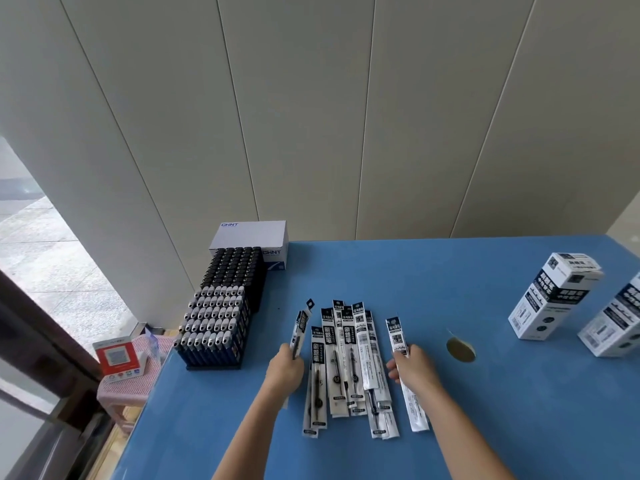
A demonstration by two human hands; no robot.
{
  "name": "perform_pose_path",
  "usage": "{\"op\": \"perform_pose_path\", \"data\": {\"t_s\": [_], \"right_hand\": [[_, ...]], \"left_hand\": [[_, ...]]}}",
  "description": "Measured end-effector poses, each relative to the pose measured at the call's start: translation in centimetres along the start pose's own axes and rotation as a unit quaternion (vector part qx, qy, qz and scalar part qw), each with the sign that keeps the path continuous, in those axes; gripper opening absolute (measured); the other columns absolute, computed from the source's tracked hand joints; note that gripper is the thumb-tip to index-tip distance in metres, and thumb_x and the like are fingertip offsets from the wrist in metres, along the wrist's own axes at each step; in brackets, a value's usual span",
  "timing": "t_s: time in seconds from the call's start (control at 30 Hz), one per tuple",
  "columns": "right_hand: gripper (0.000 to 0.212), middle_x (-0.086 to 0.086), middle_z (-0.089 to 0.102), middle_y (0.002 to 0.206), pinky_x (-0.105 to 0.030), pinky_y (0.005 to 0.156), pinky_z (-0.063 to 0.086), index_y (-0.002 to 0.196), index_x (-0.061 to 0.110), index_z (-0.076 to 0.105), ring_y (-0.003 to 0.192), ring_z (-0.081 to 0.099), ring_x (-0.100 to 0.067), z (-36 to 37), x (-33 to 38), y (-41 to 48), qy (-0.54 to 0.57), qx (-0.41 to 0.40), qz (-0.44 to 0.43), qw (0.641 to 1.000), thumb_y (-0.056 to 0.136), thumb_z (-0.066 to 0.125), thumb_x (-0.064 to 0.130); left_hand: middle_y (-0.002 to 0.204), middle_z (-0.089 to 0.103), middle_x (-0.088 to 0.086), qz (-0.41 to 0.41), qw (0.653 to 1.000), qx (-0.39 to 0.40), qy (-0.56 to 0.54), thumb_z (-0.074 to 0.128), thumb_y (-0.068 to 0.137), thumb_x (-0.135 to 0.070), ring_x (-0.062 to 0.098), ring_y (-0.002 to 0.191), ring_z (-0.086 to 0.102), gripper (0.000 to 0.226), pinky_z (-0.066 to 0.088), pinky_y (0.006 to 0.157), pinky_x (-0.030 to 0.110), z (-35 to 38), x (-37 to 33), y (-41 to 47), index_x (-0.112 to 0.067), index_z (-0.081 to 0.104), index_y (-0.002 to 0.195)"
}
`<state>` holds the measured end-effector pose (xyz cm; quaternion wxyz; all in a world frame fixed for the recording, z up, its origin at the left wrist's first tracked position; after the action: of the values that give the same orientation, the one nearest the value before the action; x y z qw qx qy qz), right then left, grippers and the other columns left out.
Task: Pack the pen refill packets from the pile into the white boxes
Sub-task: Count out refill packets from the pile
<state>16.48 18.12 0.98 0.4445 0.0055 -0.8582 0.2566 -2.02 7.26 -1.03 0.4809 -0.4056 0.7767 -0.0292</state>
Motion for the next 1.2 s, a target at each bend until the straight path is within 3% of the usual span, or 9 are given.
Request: {"op": "perform_pose_path", "data": {"t_s": [0.13,0.23,0.4,0.53,0.73,0.83,0.93,1.07,1.2], "right_hand": [[0.018,-0.002,0.051,0.067,-0.027,0.056,0.040,0.083,0.007,0.045,0.057,0.047,-0.014,0.0,-0.2,-0.5,0.005,-0.003,-0.001,1.000,0.098,0.037,0.014],[0.026,-0.003,0.051,0.069,-0.031,0.059,0.038,0.072,0.012,0.043,0.058,0.046,-0.016,-0.1,-0.5,-0.8,-0.002,-0.001,0.001,1.000,0.097,0.037,0.016],[0.023,-0.001,0.051,0.069,-0.028,0.059,0.038,0.076,0.011,0.045,0.058,0.045,-0.013,-0.3,-0.6,-1.6,0.020,0.004,-0.006,1.000,0.097,0.039,0.018],[0.017,-0.001,0.056,0.072,-0.027,0.061,0.040,0.088,0.007,0.053,0.060,0.045,-0.012,-0.1,-0.4,-2.5,0.093,0.035,-0.012,0.995,0.097,0.043,0.017],[0.016,-0.010,0.064,0.076,-0.028,0.066,0.051,0.095,0.003,0.056,0.068,0.059,-0.019,-1.0,0.2,-5.2,0.307,0.113,0.001,0.945,0.097,0.041,0.009],[0.016,-0.011,0.070,0.075,-0.029,0.060,0.056,0.096,0.003,0.053,0.066,0.066,-0.020,-1.6,-0.3,-6.4,0.335,0.137,0.005,0.932,0.098,0.040,0.013],[0.016,-0.005,0.066,0.066,-0.025,0.050,0.047,0.096,0.005,0.052,0.049,0.057,-0.014,-2.8,-1.4,-7.0,0.327,0.128,-0.005,0.936,0.098,0.040,0.015],[0.016,-0.004,0.051,0.060,-0.020,0.042,0.030,0.093,0.004,0.053,0.039,0.035,-0.008,-5.7,-3.6,-7.3,0.401,0.100,-0.001,0.911,0.097,0.042,0.015],[0.016,0.001,0.047,0.048,-0.015,0.036,0.025,0.082,0.005,0.057,0.034,0.029,-0.005,-10.2,-6.1,-7.7,0.415,0.080,0.012,0.906,0.094,0.049,0.013]], "left_hand": [[0.075,0.045,0.000,0.026,0.995,-0.049,0.087,0.053,0.089,-0.034,0.020,0.072,0.046,0.027,0.033,0.054,0.028,1.3,-1.1,-0.7,-0.011,0.040,0.086],[0.063,0.044,0.000,0.034,0.992,-0.083,0.093,0.058,0.081,-0.022,0.020,0.062,0.041,0.024,0.027,0.048,0.024,1.6,-0.9,-0.6,-0.012,0.038,0.070],[0.053,0.035,0.000,0.051,0.993,-0.080,0.066,0.055,0.083,-0.013,0.017,0.051,0.030,0.038,0.021,0.050,0.025,0.5,-0.5,-0.4,-0.014,0.028,0.056],[0.052,0.033,0.000,0.076,0.993,-0.072,0.047,0.053,0.086,-0.013,0.018,0.050,0.028,0.037,0.020,0.050,0.027,-0.9,-0.5,-0.7,-0.014,0.030,0.057],[0.065,0.042,0.007,0.093,0.992,0.011,-0.083,0.044,0.094,-0.015,0.019,0.058,0.039,0.023,0.035,0.055,0.028,-3.5,-0.7,-1.9,-0.007,0.042,0.073],[0.080,0.062,0.009,0.113,0.984,0.066,-0.124,0.040,0.097,-0.014,0.017,0.070,0.056,0.026,0.043,0.061,0.022,-3.6,-1.8,-3.9,0.005,0.057,0.091],[0.075,0.062,0.013,0.131,0.956,0.158,-0.208,0.039,0.097,-0.008,0.020,0.060,0.061,0.015,0.051,0.060,0.028,-2.0,-3.3,-5.8,0.002,0.050,0.093],[0.061,0.046,0.002,0.102,0.934,0.215,-0.266,0.043,0.097,-0.011,0.013,0.045,0.038,0.012,0.035,0.044,0.024,2.7,-5.4,-7.8,-0.007,0.042,0.086],[0.058,0.041,0.000,0.060,0.910,0.265,-0.313,0.041,0.098,-0.018,0.011,0.043,0.030,0.017,0.026,0.039,0.021,8.4,-7.5,-9.7,-0.004,0.050,0.095]]}}
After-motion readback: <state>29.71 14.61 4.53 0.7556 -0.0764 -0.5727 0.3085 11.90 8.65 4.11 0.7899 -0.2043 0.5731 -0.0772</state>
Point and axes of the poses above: each hand's wrist, its own y-axis towards the middle knuckle, its own z-axis out of the palm, x = y × z, the point moved 1 cm from there along y, towards the middle knuckle
